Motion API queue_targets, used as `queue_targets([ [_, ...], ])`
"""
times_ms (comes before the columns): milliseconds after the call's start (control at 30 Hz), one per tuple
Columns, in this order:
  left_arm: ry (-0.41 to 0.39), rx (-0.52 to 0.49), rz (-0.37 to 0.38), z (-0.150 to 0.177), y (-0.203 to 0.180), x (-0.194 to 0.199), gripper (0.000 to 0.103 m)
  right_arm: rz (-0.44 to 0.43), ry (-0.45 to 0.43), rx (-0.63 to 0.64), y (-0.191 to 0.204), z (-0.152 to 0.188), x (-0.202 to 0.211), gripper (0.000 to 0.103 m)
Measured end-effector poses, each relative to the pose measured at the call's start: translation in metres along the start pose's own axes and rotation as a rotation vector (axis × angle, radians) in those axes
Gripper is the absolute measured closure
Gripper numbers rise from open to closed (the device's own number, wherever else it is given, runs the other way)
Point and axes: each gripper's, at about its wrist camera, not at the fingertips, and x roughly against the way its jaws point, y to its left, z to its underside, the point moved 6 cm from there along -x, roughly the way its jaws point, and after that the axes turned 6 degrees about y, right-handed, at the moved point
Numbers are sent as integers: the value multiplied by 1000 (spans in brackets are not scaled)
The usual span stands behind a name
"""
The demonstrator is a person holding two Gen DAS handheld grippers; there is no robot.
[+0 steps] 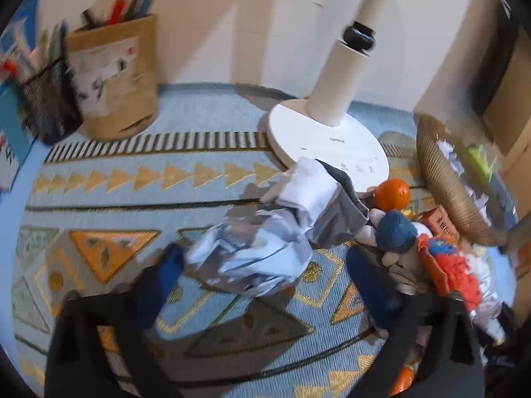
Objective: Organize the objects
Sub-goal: 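Grasp a crumpled foil ball with the left tool while the right tool grasps another foil ball, then carry both foil balls over the glass bowl and open both tools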
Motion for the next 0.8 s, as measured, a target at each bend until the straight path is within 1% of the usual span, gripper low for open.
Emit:
queue_targets([
  [33,11,-16,-6,0,-3,-3,38,3,4,-2,-1,0,-2,10],
  [67,24,-43,-18,1,-7,-7,48,2,3,-1,-1,0,-2,23],
  [100,8,-53,-29,2,-8,-4,48,-14,2,2,-1,1,-3,34],
  [133,-9,-59,-32,3,-9,0,49,-21,3,6,0,1,-3,39],
  [200,-27,-68,-22,8,-11,13,49,-24,2,25,4,3,-3,61],
  [267,-44,-74,0,19,-15,31,49,-15,-17,59,9,4,0,62],
  [333,-56,-79,19,32,-21,49,49,-13,-56,93,15,6,8,62],
  [400,-69,-75,36,51,-28,69,49,-16,-83,111,18,7,14,62],
  [467,-72,-54,75,77,-35,84,49,-18,-97,112,18,8,19,62],
  [533,-66,-42,100,94,-39,86,49,-25,-94,110,17,9,22,62],
  [600,-79,-47,95,109,-43,84,49,-13,-87,132,18,15,29,62],
  [667,-108,-64,69,117,-47,81,49,58,-78,196,20,25,36,62],
  [733,-111,-54,84,119,-47,74,49,205,-53,286,20,34,37,59],
  [767,-103,-57,74,119,-47,71,49,257,-40,318,20,37,36,55],
  [800,-107,-61,67,120,-46,73,49,287,-27,340,21,40,35,48],
])
